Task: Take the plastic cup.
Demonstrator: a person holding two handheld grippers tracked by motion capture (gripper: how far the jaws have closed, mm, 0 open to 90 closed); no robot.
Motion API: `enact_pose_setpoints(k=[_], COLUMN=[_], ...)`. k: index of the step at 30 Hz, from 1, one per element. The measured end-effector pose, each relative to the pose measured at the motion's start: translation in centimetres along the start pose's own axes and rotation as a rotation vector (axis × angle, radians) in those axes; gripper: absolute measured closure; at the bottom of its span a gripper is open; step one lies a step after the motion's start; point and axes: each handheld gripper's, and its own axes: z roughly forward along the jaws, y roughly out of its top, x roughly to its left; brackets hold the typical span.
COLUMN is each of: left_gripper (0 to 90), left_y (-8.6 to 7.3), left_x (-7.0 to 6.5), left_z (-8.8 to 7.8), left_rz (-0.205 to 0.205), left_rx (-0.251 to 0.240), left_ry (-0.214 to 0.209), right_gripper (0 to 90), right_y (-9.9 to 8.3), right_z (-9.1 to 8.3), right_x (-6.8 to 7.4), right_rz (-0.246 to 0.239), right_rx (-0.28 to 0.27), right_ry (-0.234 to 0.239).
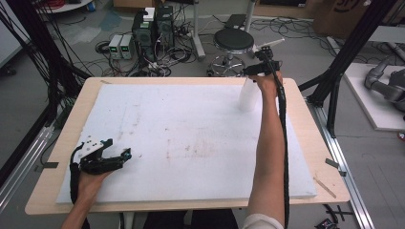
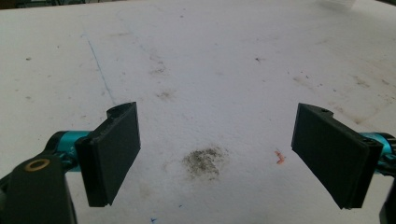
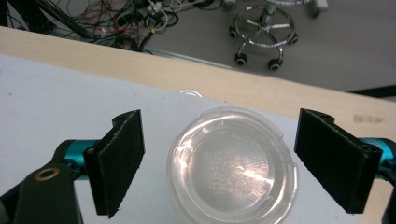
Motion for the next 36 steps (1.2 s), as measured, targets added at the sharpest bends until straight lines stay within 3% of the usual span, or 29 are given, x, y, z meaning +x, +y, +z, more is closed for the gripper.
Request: enact_pose_setpoints(k=[4, 13, 15, 36], left_gripper=[15.5, 15.5, 15.5, 15.5], left_y=[0.0, 0.0, 0.0, 0.0], left_x=[0.0, -0.1, -0.1, -0.1], left_z=[0.0, 0.0, 0.0, 0.0], left_rz=[-0.002, 0.001, 0.005, 0.003], left_rx=[-0.001, -0.006, -0.007, -0.007], left_ry=[0.000, 0.003, 0.003, 0.007], right_gripper=[16.8, 19.4, 25.6, 33.9], right_y=[-0.3, -0.5, -0.5, -0.8], right_z=[0.7, 1.4, 1.4, 1.7], right_x=[0.0, 0.2, 0.3, 0.0], right_rz=[0.035, 0.031, 0.033, 0.064], right_rx=[0.049, 0.084, 0.078, 0.093], right_ry=[-0.011, -0.013, -0.015, -0.022])
